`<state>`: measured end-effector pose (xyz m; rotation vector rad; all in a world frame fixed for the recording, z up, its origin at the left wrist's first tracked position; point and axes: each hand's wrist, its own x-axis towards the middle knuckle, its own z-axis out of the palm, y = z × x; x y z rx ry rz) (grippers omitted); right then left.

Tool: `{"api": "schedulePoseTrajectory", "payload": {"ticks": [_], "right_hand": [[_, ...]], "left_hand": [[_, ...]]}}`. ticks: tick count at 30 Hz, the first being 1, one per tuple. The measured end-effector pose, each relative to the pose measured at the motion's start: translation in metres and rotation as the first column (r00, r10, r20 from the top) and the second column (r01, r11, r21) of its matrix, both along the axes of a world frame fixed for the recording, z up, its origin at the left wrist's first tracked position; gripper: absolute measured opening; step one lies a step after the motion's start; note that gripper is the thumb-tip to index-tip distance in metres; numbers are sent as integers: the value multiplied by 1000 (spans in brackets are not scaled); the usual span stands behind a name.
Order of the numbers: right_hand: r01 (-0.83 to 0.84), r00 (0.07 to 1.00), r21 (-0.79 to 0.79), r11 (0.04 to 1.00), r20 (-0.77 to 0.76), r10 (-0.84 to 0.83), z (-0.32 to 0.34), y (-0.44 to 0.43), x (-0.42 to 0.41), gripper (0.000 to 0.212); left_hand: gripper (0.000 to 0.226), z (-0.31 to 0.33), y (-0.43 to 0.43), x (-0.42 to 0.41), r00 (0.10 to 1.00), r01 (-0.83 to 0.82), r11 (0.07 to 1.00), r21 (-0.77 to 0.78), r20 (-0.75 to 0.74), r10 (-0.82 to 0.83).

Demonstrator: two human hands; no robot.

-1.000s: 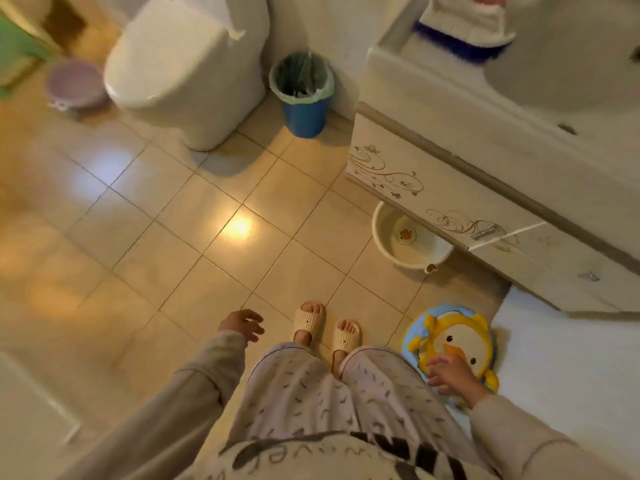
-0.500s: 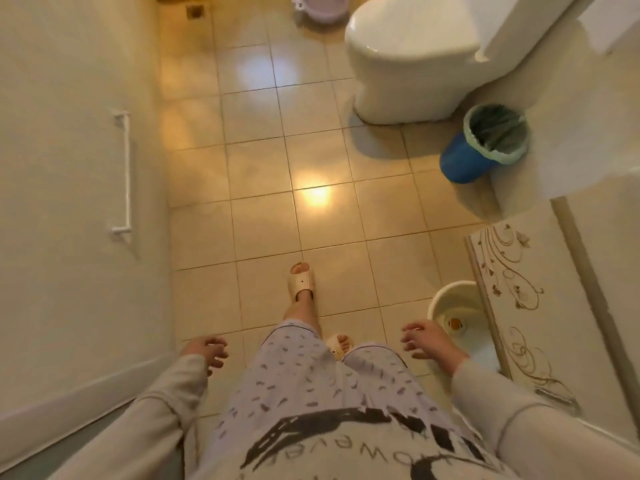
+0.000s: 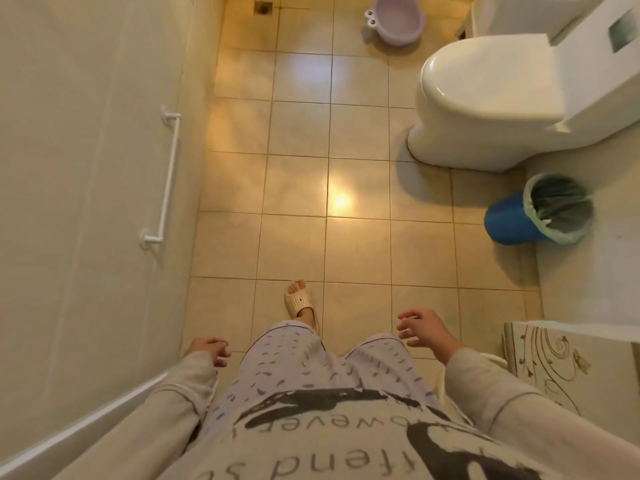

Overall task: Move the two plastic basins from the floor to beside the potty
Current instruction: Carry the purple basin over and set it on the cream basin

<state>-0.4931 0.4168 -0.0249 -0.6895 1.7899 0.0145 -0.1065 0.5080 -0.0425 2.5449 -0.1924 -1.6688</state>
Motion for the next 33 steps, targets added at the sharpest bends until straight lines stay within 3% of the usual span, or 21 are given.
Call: {"api": "schedulePoseTrajectory", "payload": {"ticks": [12, 17, 26, 33], "right_hand": [[234, 971, 74, 969, -59, -230, -3, -108, -4, 21], [176, 984, 56, 983, -22, -175, -8, -208, -6, 22], [-43, 998, -69, 997, 35, 45, 12, -419, -8, 21], [-129, 988, -136, 982, 66, 139, 24, -524, -4, 21]], "left_hand": [[17, 44, -262, -13, 976, 186, 957, -221, -70, -205], [17, 37, -332, -17, 982, 163, 960, -227, -52, -179], [17, 20, -406, -26, 1000, 12, 998, -66, -6, -12], [17, 16, -480, -25, 999, -30, 999, -21, -14, 29]]}}
